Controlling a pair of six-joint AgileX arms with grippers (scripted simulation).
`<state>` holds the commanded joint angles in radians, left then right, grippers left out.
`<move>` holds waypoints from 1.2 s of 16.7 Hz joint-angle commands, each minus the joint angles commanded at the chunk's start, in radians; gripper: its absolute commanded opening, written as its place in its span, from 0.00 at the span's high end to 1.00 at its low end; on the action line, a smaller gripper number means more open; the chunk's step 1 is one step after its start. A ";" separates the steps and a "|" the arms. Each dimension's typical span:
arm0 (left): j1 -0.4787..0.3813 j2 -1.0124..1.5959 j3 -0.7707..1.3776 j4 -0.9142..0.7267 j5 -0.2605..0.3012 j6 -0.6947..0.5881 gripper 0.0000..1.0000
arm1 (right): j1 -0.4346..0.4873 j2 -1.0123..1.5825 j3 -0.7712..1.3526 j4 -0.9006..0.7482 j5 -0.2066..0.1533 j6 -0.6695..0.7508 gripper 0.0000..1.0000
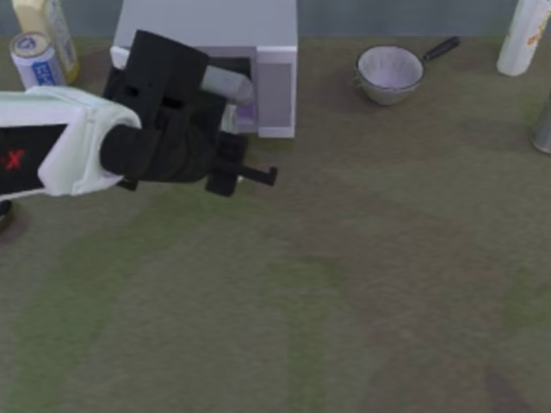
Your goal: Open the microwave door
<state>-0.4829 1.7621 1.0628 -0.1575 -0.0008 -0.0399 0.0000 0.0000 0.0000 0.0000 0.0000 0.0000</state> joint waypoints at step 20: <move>0.017 -0.020 -0.023 0.003 0.036 0.042 1.00 | 0.000 0.000 0.000 0.000 0.000 0.000 0.00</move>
<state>-0.4661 1.7425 1.0393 -0.1545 0.0357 0.0023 0.0000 0.0000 0.0000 0.0000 0.0000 0.0000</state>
